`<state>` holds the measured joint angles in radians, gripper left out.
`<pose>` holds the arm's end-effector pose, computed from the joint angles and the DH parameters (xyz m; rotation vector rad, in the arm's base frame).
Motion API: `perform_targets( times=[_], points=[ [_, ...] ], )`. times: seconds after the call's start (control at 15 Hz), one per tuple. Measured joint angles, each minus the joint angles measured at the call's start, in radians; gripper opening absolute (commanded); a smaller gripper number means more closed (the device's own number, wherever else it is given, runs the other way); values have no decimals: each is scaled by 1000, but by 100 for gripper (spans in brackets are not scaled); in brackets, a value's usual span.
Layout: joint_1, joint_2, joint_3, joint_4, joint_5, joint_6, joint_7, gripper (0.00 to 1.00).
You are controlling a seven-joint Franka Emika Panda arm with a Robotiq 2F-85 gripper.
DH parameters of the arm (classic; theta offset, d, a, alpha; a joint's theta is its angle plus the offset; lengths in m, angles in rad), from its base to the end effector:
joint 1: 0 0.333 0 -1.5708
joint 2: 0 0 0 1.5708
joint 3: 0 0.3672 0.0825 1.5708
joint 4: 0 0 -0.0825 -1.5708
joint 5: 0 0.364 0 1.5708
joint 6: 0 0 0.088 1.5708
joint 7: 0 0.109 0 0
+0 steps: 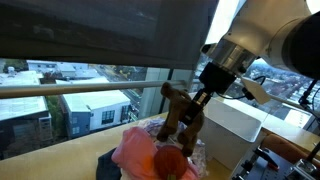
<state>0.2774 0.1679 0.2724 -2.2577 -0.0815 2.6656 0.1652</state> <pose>0.4741 0.2884 0.3792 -2.9620 -0.6673 -0.3545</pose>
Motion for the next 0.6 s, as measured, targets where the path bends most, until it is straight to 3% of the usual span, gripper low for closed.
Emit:
perform_targets(
  times=[0.33,0.4,0.47,0.6],
  points=[
    [12,199,-27,154,-1,-5,-2,3],
    [11,234,-39,183,2,-8,-4,14],
    [7,268,-50,211,5,-11,-6,37],
    [-1,322,-67,259,7,-20,-9,42]
  ],
)
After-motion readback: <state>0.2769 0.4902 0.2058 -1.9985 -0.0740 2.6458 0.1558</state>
